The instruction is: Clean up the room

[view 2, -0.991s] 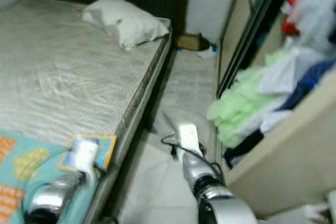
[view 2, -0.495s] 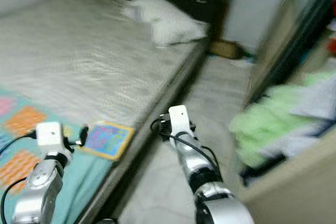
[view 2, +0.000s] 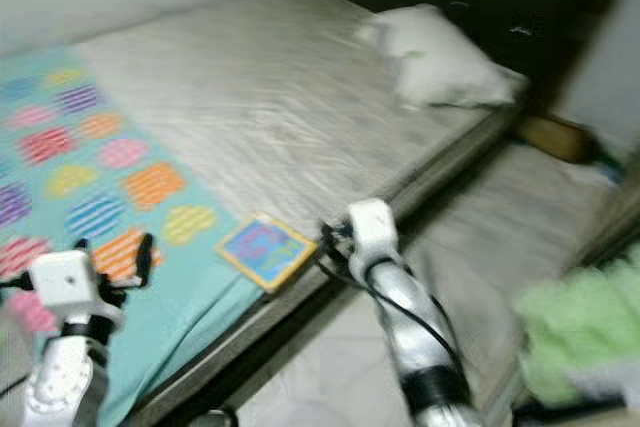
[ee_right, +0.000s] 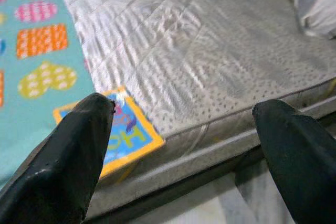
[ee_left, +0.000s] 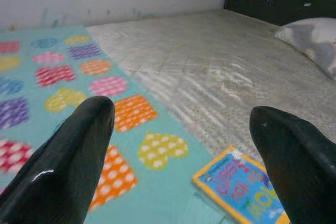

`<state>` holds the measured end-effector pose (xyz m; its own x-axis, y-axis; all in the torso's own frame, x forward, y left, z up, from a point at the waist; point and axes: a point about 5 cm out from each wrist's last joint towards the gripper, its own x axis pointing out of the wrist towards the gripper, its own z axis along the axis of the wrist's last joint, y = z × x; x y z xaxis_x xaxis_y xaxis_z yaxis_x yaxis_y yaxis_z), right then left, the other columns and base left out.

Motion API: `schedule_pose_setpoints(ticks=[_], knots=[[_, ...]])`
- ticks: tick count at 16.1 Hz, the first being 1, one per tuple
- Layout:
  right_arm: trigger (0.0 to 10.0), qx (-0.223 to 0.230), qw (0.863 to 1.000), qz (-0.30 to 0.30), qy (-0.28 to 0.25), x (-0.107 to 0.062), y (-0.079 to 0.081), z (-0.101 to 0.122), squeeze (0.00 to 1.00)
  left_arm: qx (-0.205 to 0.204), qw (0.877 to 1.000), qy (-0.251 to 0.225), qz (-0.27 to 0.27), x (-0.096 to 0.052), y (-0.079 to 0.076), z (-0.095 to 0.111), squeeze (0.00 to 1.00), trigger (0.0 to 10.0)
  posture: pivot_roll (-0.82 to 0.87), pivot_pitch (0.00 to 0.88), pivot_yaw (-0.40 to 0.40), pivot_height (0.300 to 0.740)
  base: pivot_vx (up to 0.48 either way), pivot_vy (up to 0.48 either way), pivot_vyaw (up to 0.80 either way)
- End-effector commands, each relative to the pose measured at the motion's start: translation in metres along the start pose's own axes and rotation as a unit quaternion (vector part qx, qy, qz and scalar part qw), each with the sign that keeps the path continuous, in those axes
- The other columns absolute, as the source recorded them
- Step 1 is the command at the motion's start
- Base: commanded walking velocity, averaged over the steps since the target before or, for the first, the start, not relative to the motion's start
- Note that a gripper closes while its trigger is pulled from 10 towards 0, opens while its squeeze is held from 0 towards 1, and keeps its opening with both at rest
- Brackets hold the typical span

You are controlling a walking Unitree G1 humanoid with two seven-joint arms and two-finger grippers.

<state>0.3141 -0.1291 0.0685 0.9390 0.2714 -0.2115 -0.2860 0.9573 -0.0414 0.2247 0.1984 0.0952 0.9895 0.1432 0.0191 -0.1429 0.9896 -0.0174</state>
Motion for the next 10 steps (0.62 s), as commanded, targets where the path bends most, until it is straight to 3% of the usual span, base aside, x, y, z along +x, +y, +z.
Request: schedule_pose_setpoints(ticks=[1, 4, 10], knots=[[10.0, 0.008, 1.0, 0.011, -0.026, 0.002, 0.005, 0.013, 0.0, 0.008, 1.0, -0.007, 0.007, 0.0, 0.003, 0.004, 0.0, 10.0, 0.05, 0.098, -0.092, 0.74, 0.0, 0.0, 0.8], [10.0, 0.002, 0.997, 0.042, -0.059, 0.0, 0.02, 0.023, 0.0, -0.008, 1.0, -0.007, -0.02, 0.005, -0.002, 0.006, 0.0, 10.0, 0.05, 0.082, -0.088, 0.74, 0.0, 0.0, 0.8], [10.0, 0.002, 0.997, 0.055, -0.058, -0.001, 0.025, 0.02, 0.0, -0.011, 0.999, 0.0, -0.039, 0.003, -0.009, 0.004, 0.0, 10.0, 0.04, 0.1, -0.084, 0.74, 0.0, 0.0, 0.8]])
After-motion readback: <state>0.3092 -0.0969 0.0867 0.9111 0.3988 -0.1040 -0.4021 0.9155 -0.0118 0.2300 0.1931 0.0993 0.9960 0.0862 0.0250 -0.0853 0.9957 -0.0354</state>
